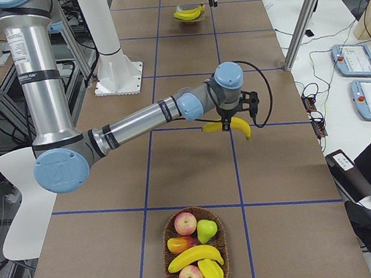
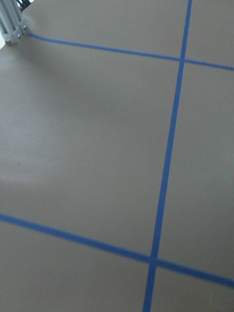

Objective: Transfer all bananas from basket to plate

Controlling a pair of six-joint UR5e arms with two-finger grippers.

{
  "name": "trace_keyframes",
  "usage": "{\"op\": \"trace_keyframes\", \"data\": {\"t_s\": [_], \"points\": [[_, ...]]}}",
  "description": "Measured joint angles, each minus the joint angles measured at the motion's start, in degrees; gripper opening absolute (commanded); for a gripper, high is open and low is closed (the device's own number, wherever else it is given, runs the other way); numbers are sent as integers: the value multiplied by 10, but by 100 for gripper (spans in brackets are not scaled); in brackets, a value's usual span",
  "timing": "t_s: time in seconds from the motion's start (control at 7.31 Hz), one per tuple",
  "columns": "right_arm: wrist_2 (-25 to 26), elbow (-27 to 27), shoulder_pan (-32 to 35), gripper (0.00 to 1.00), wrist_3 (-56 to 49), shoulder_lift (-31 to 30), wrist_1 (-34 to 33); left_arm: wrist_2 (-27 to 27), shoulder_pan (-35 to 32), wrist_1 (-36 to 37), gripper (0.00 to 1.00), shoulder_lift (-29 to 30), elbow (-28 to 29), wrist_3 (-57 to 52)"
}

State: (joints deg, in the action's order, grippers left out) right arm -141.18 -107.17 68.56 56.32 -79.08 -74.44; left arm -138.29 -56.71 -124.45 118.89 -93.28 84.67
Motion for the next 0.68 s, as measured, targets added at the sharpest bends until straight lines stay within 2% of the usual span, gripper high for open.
{"op": "trace_keyframes", "data": {"t_s": [0.27, 0.55, 0.68], "points": [[72, -19, -104, 0, 147, 51, 75, 6, 30, -2, 100, 52, 9, 55], [188, -31, -218, 0, 228, 119, 91, 44, 60, -23, 100, 96, 16, 135], [224, -32, -257, 0, 245, 149, 93, 80, 82, -63, 100, 109, 22, 179]]}}
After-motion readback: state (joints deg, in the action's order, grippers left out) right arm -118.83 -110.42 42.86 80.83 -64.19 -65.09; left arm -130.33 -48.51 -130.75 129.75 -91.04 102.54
